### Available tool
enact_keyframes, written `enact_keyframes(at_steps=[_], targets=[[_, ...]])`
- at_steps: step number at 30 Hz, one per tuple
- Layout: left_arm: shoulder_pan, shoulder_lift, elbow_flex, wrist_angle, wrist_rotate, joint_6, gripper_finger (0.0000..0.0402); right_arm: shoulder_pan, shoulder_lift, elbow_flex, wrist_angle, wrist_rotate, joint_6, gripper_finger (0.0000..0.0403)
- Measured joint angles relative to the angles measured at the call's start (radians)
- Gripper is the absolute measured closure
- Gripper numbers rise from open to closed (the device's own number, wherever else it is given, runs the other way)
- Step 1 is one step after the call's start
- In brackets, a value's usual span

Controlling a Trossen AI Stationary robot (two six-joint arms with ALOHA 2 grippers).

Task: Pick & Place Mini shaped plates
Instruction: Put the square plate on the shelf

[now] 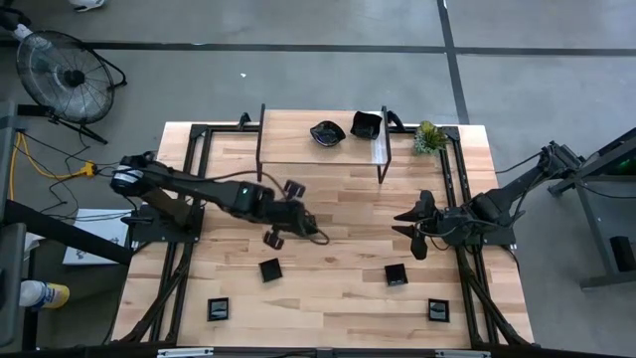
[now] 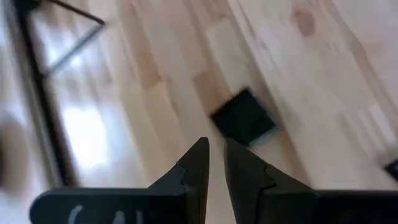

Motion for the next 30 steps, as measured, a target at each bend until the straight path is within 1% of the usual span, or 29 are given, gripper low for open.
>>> enact_keyframes(at_steps=[5,10,13,16,21,24,27,30], targets=[[-0.021,-0.023,-0.178,0.2,0.0,-0.098,0.0356,0.0,0.0,0.0,0.007,0.028,-0.002,0.0269],[-0.018,-0.025,-0.322,0.391,0.028,-0.209,0.0356,0.0,0.001,0.0,0.008,0.039,-0.002,0.0269],[-0.018,-0.025,-0.386,0.435,0.05,-0.19,0.0356,0.0,0.001,0.0,0.008,0.039,-0.003,0.0269],[-0.02,-0.025,-0.424,0.422,0.06,-0.083,0.0356,0.0,0.001,0.0,0.008,0.039,-0.011,0.0269],[-0.02,-0.025,-0.469,0.426,0.086,0.292,0.0356,0.0,0.002,0.0,0.008,0.043,-0.021,0.0269],[-0.018,-0.025,-0.476,0.439,0.1,0.476,0.0356,0.0,0.002,0.0,0.008,0.048,-0.021,0.0269],[-0.018,-0.024,-0.476,0.461,0.097,0.596,0.0356,0.0,0.002,0.0,0.008,0.048,-0.022,0.0269],[-0.018,-0.024,-0.476,0.502,0.074,0.663,0.0356,0.0,0.002,0.0,0.008,0.049,-0.027,0.0269]])
